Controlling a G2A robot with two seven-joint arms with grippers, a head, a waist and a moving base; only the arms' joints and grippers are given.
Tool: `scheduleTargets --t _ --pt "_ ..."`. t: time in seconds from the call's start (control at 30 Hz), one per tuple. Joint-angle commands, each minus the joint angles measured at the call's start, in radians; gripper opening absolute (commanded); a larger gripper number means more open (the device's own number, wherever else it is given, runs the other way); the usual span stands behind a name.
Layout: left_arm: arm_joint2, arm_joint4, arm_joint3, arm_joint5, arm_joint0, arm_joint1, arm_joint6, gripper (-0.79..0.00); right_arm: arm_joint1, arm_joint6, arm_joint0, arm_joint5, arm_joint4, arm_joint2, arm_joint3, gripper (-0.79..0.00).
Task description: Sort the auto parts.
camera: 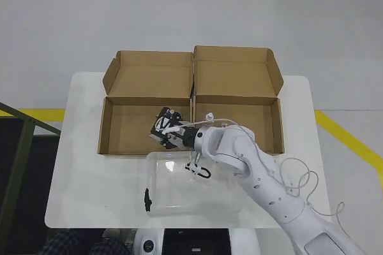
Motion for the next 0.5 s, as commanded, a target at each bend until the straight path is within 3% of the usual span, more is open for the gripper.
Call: scheduleTargets --t 0.0,0.13,0.37,0.47 --pt "0.0 0.0 0.0 0.0 0.0 0.0 0.0 0.0 0.014 -0.019 -0.048 -0.013 -0.024 0.043 -0.05 -0.446" --pt "0.0 0.0 0.0 0.0 0.0 0.0 0.0 0.0 0.038 -0.07 -0.137 -0.035 -0.071 0.123 -0.127 -0.425" --pt "0.0 0.0 0.0 0.0 0.0 0.0 0.0 0.0 0.075 -0.19 -0.297 -0.05 -0.136 0.287 -0.234 -0.299" --pt "0.0 0.0 0.0 0.0 0.0 0.0 0.0 0.0 0.089 -0.24 -0.362 -0.056 -0.162 0.358 -0.271 -0.299"
